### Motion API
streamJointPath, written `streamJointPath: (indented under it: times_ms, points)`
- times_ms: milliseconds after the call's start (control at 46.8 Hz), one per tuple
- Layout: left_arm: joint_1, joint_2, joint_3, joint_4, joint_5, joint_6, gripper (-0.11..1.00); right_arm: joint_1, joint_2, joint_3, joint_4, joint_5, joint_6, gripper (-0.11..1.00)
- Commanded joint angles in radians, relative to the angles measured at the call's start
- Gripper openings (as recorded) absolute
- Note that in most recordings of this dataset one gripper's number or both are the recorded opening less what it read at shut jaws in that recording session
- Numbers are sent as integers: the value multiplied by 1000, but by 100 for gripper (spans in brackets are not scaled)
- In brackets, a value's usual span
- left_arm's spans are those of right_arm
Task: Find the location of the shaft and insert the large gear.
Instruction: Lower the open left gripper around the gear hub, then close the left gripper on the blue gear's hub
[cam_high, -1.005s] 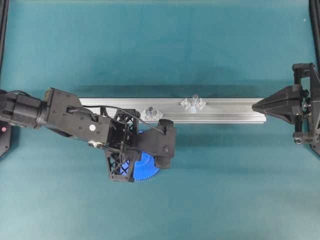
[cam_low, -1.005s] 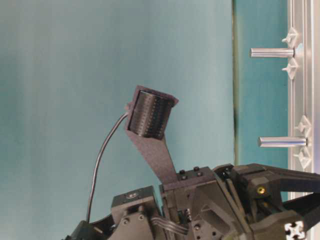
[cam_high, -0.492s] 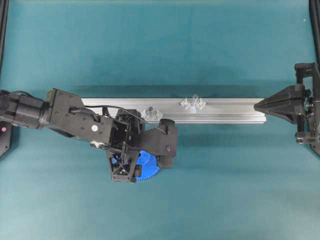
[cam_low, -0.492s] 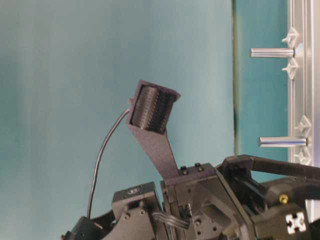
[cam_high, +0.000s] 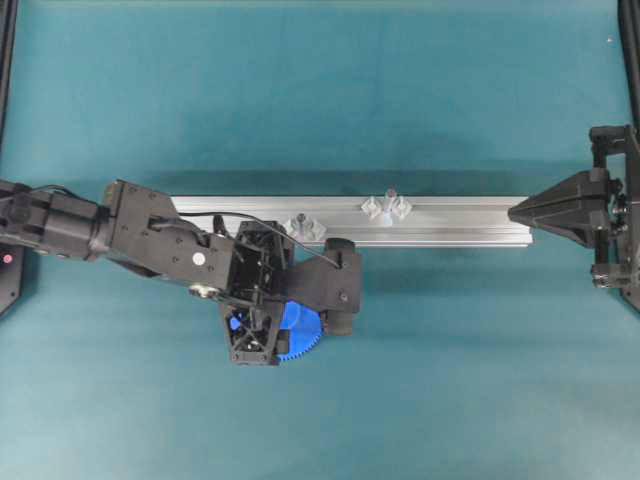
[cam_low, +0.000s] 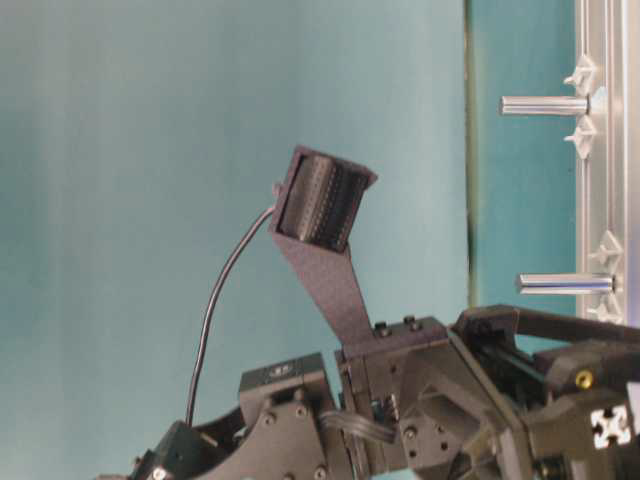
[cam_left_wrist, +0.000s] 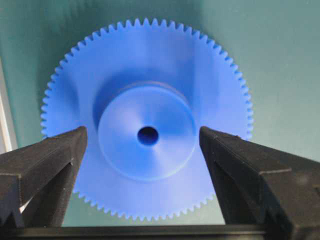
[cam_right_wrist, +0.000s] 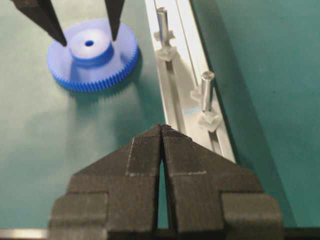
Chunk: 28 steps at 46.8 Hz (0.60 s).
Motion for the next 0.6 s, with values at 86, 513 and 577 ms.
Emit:
streamJointPath:
  times_ms: [86, 513, 577]
  points:
    - [-5, -6, -28, 3, -2, 0, 93, -3, 5, -11, 0, -5, 8, 1]
    - [-5, 8, -20, 3, 2, -2, 93, -3, 5, -11, 2, -5, 8, 1]
    - [-6, 12, -20, 3, 2, -2, 93, -3, 5, -11, 0, -5, 8, 1]
